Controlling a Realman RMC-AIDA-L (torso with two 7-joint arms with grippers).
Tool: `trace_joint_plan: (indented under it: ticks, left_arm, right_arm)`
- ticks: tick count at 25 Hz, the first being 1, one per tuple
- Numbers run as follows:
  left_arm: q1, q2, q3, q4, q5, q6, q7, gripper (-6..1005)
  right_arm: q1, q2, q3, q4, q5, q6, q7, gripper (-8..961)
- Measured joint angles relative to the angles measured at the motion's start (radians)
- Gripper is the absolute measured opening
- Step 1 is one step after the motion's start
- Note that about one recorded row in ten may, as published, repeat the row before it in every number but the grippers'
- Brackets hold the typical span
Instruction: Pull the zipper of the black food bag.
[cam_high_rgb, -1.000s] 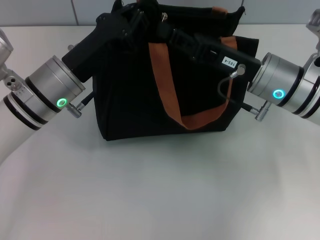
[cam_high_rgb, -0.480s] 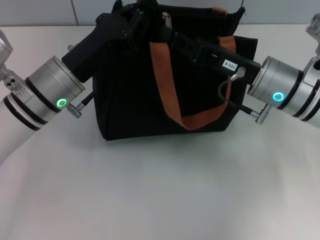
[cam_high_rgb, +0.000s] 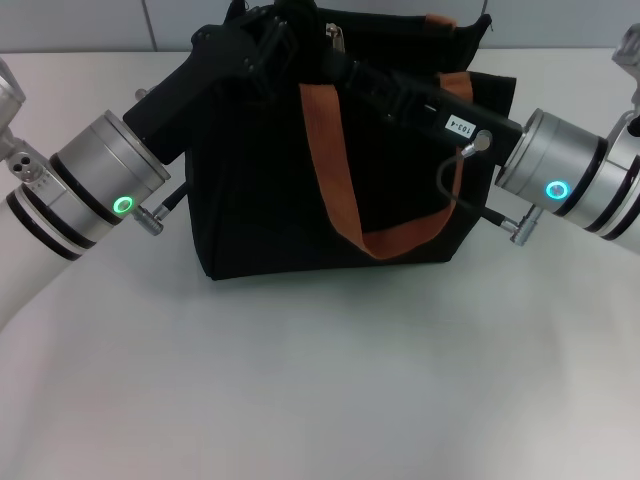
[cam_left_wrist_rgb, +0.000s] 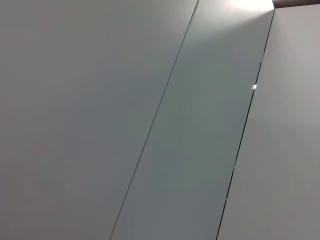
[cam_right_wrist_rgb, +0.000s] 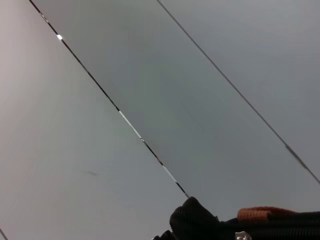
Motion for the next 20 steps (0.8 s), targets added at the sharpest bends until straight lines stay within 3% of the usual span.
trace_joint_plan:
  ticks: [3, 8, 20]
  left_arm:
    - [0.000, 0.000, 0.000, 0.000, 0.000, -0.001, 0.000, 26]
    - [0.000, 0.000, 0.000, 0.000, -0.001, -0.004, 0.001, 27]
    - [0.010, 0.000, -0.001, 0.000, -0.007, 0.001, 0.001, 26]
  right_arm:
    - [0.000, 0.000, 0.000, -0.001, 0.000, 0.003, -0.004, 168]
    - [-0.002, 0.000, 0.007, -0.001, 0.001, 0.006, -0.009, 1]
    - [-0.037, -0.001, 0.034, -0.014, 0.002, 0.004, -0.012, 3]
